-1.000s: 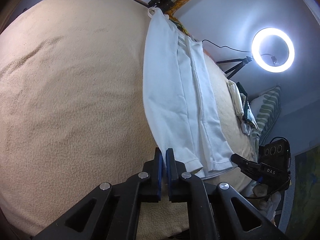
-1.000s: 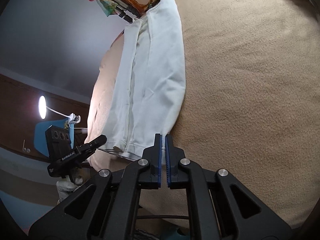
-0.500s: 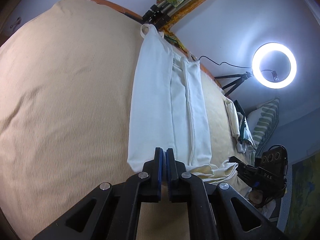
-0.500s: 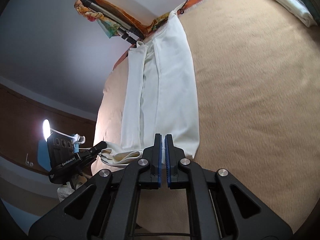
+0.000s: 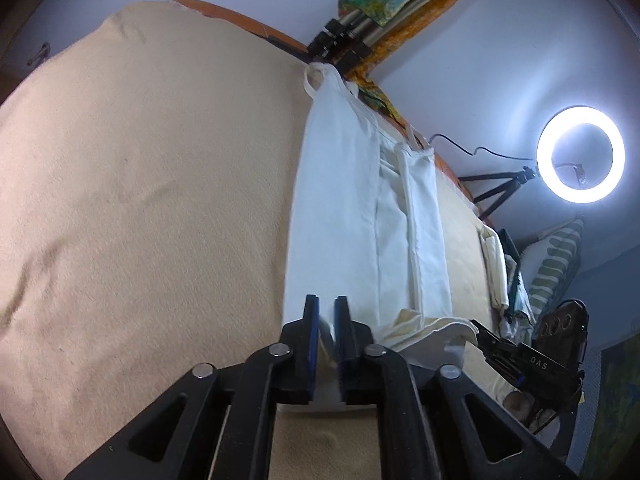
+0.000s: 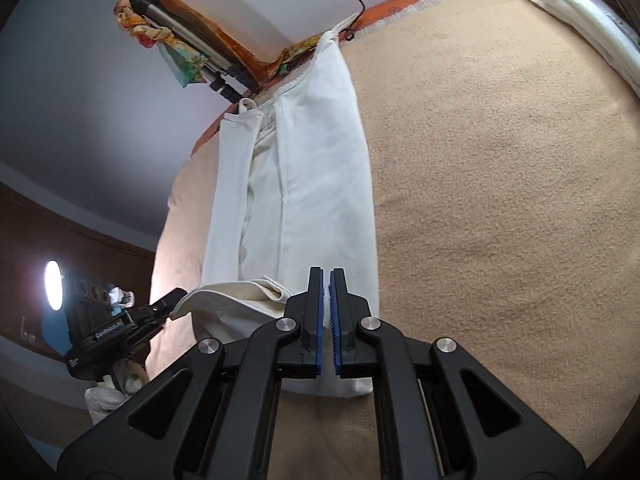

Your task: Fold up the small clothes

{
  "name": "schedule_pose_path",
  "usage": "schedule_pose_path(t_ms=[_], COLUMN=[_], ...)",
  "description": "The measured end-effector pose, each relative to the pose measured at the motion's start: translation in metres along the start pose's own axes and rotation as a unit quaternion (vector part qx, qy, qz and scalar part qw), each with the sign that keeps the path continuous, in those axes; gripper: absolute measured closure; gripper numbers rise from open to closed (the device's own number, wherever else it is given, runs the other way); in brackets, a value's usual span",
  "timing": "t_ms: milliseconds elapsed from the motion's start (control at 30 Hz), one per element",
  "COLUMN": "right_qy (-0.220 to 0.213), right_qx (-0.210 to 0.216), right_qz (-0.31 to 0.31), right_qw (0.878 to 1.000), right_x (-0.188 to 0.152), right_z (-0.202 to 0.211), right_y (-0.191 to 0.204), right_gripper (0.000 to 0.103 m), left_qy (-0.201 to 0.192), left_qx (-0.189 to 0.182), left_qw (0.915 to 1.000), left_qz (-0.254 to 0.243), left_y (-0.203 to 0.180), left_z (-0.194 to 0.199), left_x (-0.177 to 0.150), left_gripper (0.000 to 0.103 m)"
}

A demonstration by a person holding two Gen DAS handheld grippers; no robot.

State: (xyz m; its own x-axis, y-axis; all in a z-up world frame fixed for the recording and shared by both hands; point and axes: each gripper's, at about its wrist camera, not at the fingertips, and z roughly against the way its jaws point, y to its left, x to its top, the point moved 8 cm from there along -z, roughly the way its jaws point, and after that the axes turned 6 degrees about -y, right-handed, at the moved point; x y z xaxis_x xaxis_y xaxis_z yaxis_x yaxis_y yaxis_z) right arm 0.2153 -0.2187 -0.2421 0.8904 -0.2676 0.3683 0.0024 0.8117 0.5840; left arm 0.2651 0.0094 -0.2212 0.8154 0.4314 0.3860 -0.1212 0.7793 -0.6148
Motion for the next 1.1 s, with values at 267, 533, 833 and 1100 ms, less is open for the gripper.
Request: schedule_pose_path(t_ms=[267, 533, 833, 1100], right_qy=[-0.028, -0.011, -0.001, -0.027], right_qx=[-0.019, -0.041, -0.052, -0.057], right_qz=[0.032, 0.085, 0.123, 0.162], right_qw=[0.999, 0.995, 0.991, 0.985], right_x=[0.006, -0.004, -0.002, 0.006], right_z=[0.022, 0.011, -0.005, 0.001], right_y=[-0.002, 0.005, 0.007, 0.022], right_gripper=[0.07, 0.07, 0.089, 0.098], left_qy=[-0.024, -0.017, -0.006, -0.037], left_qx=[0.0, 0.026, 0.023, 0.03], left_qw=[0.9993, 0.9957, 0.9934, 0.9936], left_qz=[-0.028, -0.087, -0.112, -0.103], left_y=[-0.006, -0.012, -0.021, -0.02], left_z=[0.019, -0.004, -0.024, -0.01], left_x=[0.003, -0.006, -0.011, -0.005], left_gripper=[0.081, 0.075, 0.091, 0.099])
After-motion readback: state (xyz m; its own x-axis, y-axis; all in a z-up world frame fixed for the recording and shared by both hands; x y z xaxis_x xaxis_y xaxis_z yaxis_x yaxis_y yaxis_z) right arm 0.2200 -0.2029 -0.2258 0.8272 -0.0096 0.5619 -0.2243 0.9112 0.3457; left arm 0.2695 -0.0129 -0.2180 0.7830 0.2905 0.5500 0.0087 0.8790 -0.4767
